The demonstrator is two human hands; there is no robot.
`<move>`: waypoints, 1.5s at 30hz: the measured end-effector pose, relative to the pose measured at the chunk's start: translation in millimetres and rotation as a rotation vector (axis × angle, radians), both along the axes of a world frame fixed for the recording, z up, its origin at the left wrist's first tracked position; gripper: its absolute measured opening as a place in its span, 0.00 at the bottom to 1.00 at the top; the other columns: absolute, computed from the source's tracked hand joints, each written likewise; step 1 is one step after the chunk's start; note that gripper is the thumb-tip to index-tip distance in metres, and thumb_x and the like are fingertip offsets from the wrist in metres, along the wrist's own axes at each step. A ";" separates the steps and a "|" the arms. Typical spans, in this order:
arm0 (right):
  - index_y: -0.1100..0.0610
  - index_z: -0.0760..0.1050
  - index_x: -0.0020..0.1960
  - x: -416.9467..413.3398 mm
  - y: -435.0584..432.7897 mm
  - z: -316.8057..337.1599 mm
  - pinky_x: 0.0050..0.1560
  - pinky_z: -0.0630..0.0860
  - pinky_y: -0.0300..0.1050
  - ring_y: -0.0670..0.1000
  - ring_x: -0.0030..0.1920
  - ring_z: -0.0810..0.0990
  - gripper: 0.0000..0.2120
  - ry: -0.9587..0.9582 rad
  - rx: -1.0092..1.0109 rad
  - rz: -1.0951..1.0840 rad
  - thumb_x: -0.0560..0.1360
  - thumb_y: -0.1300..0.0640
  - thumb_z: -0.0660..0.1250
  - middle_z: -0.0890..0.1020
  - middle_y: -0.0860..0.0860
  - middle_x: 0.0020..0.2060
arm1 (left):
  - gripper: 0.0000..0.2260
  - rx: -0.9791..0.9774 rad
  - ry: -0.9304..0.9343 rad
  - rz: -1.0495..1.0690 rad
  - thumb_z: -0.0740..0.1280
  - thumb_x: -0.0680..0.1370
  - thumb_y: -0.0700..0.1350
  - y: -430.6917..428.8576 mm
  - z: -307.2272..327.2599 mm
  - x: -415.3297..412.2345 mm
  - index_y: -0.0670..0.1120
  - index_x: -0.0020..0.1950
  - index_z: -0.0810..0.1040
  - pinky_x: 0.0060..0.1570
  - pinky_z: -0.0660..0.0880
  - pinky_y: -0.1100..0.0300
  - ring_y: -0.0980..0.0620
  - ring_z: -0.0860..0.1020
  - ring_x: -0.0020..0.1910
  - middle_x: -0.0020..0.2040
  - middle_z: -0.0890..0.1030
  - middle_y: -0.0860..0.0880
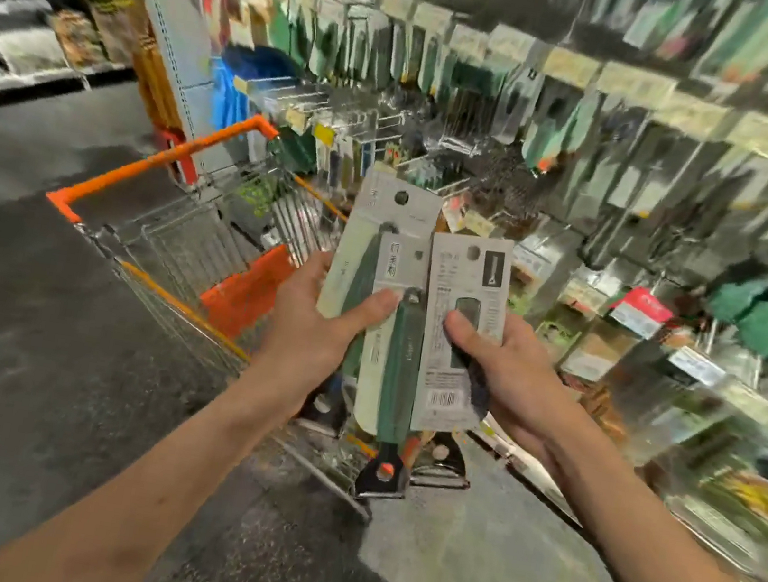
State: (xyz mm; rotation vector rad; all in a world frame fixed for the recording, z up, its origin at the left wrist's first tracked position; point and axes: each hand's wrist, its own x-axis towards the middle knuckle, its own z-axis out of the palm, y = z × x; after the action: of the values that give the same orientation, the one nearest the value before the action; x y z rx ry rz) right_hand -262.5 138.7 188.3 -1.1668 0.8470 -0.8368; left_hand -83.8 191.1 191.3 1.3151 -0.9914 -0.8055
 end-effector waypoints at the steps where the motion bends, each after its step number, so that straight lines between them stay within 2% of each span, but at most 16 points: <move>1: 0.57 0.79 0.56 -18.8 -2.3 4.2 0.44 0.82 0.42 0.50 0.46 0.85 0.08 0.006 -0.010 -0.035 0.78 0.62 0.65 0.87 0.51 0.47 | 0.13 -0.011 0.006 -0.023 0.76 0.72 0.43 -7.3 4.0 -18.1 0.52 0.52 0.77 0.40 0.78 0.68 0.62 0.83 0.44 0.43 0.85 0.61; 4: 0.56 0.79 0.54 -79.6 -8.8 20.5 0.43 0.81 0.40 0.48 0.46 0.86 0.07 0.053 -0.075 -0.125 0.78 0.63 0.64 0.87 0.49 0.45 | 0.13 -0.050 0.047 -0.077 0.76 0.72 0.41 -29.0 13.7 -75.5 0.50 0.52 0.76 0.39 0.77 0.68 0.61 0.83 0.42 0.43 0.85 0.55; 8: 0.57 0.79 0.57 -169.2 -24.0 45.9 0.58 0.79 0.55 0.55 0.54 0.84 0.10 0.147 -0.182 -0.280 0.77 0.57 0.68 0.86 0.53 0.52 | 0.12 -0.087 0.103 -0.205 0.74 0.74 0.43 -57.8 33.6 -161.2 0.50 0.54 0.77 0.48 0.81 0.61 0.56 0.84 0.49 0.49 0.86 0.54; 10: 0.56 0.80 0.58 -210.1 -30.0 60.5 0.61 0.77 0.59 0.55 0.56 0.83 0.14 0.180 -0.235 -0.332 0.74 0.51 0.72 0.85 0.53 0.54 | 0.12 -0.121 0.119 -0.228 0.75 0.74 0.43 -72.4 45.1 -202.6 0.48 0.55 0.77 0.49 0.81 0.58 0.54 0.84 0.49 0.49 0.86 0.52; 12: 0.56 0.81 0.57 -246.6 -35.8 75.8 0.60 0.78 0.58 0.54 0.55 0.84 0.14 0.202 -0.281 -0.389 0.74 0.52 0.72 0.86 0.52 0.53 | 0.12 -0.167 0.119 -0.242 0.75 0.74 0.43 -85.8 56.5 -241.3 0.47 0.55 0.77 0.46 0.80 0.60 0.54 0.84 0.47 0.48 0.85 0.51; 15: 0.54 0.80 0.51 -293.8 -41.5 95.5 0.53 0.80 0.50 0.52 0.50 0.85 0.06 0.203 -0.336 -0.457 0.75 0.57 0.70 0.87 0.50 0.46 | 0.11 -0.214 0.115 -0.262 0.75 0.73 0.43 -102.5 70.9 -292.1 0.50 0.52 0.77 0.44 0.80 0.61 0.55 0.84 0.47 0.48 0.85 0.51; 18: 0.54 0.80 0.50 -329.0 -45.7 110.7 0.48 0.81 0.41 0.46 0.47 0.86 0.07 0.209 -0.399 -0.494 0.73 0.61 0.71 0.87 0.48 0.45 | 0.11 -0.243 0.131 -0.281 0.75 0.74 0.42 -115.9 86.7 -336.4 0.51 0.52 0.76 0.39 0.79 0.66 0.58 0.84 0.44 0.46 0.85 0.53; 19: 0.56 0.80 0.52 -338.5 -47.7 114.8 0.48 0.82 0.42 0.47 0.48 0.86 0.09 0.207 -0.405 -0.502 0.72 0.62 0.71 0.87 0.49 0.46 | 0.12 -0.256 0.135 -0.287 0.76 0.74 0.42 -121.1 91.6 -350.2 0.51 0.51 0.76 0.38 0.78 0.67 0.58 0.84 0.43 0.45 0.85 0.54; 22: 0.59 0.79 0.57 -366.5 -58.6 123.8 0.54 0.81 0.53 0.55 0.51 0.85 0.13 0.177 -0.394 -0.539 0.73 0.61 0.71 0.86 0.54 0.50 | 0.12 -0.287 0.125 -0.335 0.76 0.73 0.44 -137.7 105.1 -386.5 0.51 0.52 0.76 0.40 0.79 0.67 0.60 0.83 0.43 0.44 0.85 0.55; 26: 0.58 0.79 0.55 -399.8 -83.1 135.1 0.52 0.82 0.55 0.58 0.51 0.85 0.15 0.121 -0.398 -0.584 0.70 0.57 0.72 0.86 0.56 0.50 | 0.11 -0.310 0.124 -0.401 0.75 0.74 0.46 -171.1 117.1 -420.6 0.53 0.52 0.76 0.42 0.79 0.66 0.62 0.83 0.43 0.44 0.85 0.58; 29: 0.57 0.79 0.54 -419.2 -107.6 147.0 0.54 0.80 0.58 0.58 0.51 0.85 0.16 0.147 -0.431 -0.634 0.68 0.55 0.72 0.86 0.56 0.50 | 0.08 -0.342 0.164 -0.465 0.72 0.76 0.46 -204.6 128.1 -438.4 0.50 0.53 0.76 0.41 0.78 0.66 0.61 0.83 0.44 0.45 0.85 0.58; 34: 0.57 0.79 0.55 -440.2 -156.7 175.2 0.55 0.79 0.63 0.56 0.50 0.86 0.18 0.190 -0.483 -0.722 0.67 0.54 0.72 0.87 0.54 0.49 | 0.05 -0.375 0.217 -0.561 0.68 0.79 0.40 -262.6 154.3 -458.5 0.47 0.53 0.77 0.44 0.80 0.61 0.57 0.84 0.46 0.46 0.86 0.55; 37: 0.55 0.79 0.54 -445.1 -184.2 192.6 0.54 0.80 0.61 0.53 0.49 0.86 0.13 0.231 -0.529 -0.761 0.70 0.55 0.72 0.87 0.52 0.48 | 0.08 -0.399 0.216 -0.588 0.67 0.78 0.37 -294.3 171.3 -466.1 0.49 0.54 0.75 0.47 0.81 0.55 0.54 0.84 0.46 0.46 0.86 0.52; 39: 0.56 0.79 0.55 -447.7 -200.1 200.4 0.54 0.80 0.60 0.53 0.49 0.86 0.13 0.223 -0.548 -0.788 0.71 0.56 0.72 0.87 0.52 0.48 | 0.13 -0.417 0.223 -0.606 0.67 0.79 0.38 -311.7 181.6 -468.7 0.52 0.59 0.71 0.48 0.82 0.51 0.52 0.85 0.47 0.50 0.85 0.51; 43: 0.57 0.78 0.56 -450.2 -225.3 208.9 0.55 0.80 0.61 0.55 0.50 0.86 0.14 0.193 -0.543 -0.818 0.72 0.56 0.71 0.87 0.53 0.49 | 0.21 -0.482 0.219 -0.623 0.67 0.80 0.38 -345.1 190.3 -472.0 0.60 0.64 0.65 0.46 0.83 0.52 0.51 0.85 0.47 0.53 0.84 0.49; 45: 0.58 0.78 0.57 -452.2 -234.2 209.9 0.55 0.80 0.62 0.55 0.50 0.86 0.13 0.182 -0.540 -0.832 0.73 0.58 0.71 0.87 0.54 0.49 | 0.20 -0.566 0.132 -0.594 0.67 0.80 0.41 -358.7 191.3 -474.0 0.63 0.64 0.67 0.53 0.81 0.45 0.50 0.83 0.55 0.60 0.81 0.51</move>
State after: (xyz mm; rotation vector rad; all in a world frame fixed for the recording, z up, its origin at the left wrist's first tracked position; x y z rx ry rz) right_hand -714.7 -95.5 398.3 -1.3720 1.3402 -1.7363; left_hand -557.8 -167.6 382.6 0.4727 -1.3998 -0.9418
